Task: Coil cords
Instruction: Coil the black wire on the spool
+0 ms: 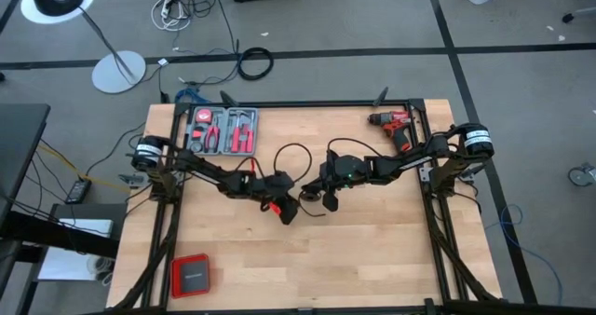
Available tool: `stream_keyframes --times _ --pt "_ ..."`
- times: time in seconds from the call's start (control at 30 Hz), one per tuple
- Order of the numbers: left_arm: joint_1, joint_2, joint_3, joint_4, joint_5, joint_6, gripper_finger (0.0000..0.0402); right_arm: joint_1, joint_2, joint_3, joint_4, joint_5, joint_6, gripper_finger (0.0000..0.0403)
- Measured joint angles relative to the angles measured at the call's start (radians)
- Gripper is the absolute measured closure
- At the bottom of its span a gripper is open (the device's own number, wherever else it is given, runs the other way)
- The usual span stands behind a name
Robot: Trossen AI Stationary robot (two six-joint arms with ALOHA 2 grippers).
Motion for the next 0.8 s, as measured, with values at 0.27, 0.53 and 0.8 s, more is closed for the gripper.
stream_keyframes --times 0.27,0.53,0.8 --pt "0.031 0.0 0.0 0.007 -0.003 -0.002 0.0341 0.0 0.0 0.0 0.01 -0.007 -0.001 0.0403" --pt "0.037 -0.001 0.0 -0.024 0.025 0.003 0.0341 0.0 0.0 0.0 0.005 -0.007 -0.009 0.0403" --pt "0.04 -0.001 0.0 -0.012 -0.013 0.031 0.0341 0.0 0.0 0.0 0.01 -0.012 -0.016 0.0403"
